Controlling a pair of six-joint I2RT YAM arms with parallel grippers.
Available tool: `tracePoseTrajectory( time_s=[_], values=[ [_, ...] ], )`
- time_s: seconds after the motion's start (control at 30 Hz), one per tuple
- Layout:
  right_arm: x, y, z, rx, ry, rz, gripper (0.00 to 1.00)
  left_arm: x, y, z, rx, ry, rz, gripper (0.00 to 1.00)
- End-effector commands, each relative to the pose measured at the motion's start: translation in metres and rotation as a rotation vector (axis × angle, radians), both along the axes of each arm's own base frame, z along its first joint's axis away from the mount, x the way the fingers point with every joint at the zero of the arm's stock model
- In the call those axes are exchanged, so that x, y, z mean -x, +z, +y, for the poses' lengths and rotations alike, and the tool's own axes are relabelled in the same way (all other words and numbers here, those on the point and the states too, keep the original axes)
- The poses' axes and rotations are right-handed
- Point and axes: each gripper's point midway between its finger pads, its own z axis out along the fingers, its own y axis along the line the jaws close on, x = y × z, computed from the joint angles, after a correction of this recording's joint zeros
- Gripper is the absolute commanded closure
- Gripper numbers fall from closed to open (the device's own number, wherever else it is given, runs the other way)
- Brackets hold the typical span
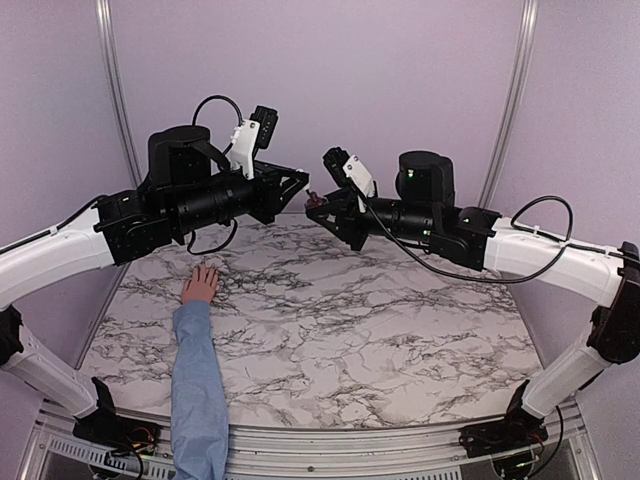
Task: Paint the nails
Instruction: Unscrew the nail polish bottle.
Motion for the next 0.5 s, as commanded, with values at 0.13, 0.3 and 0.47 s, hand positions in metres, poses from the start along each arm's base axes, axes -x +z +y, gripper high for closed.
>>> tracePoseTrajectory(
  time_s=[0.13,0.3,0.47],
  values=[
    [-0.0024,0.0147,-0.0014,-0.020,-0.005,-0.035,1.00,0.0062,0.0130,0.0016,0.049,-0.020,-0.020,1.00],
    [-0.0008,0.0131,-0.0011,-0.015,0.004,-0.037,1.00,0.0048,0.0140,0.0012,0.053,-0.017,-0.020,1.00],
    [0.0021,0.0116,0.0002,-0.005,0.021,-0.043,1.00,0.0001,0.0166,0.0051,0.057,0.019,-0.029,1.00]
  ],
)
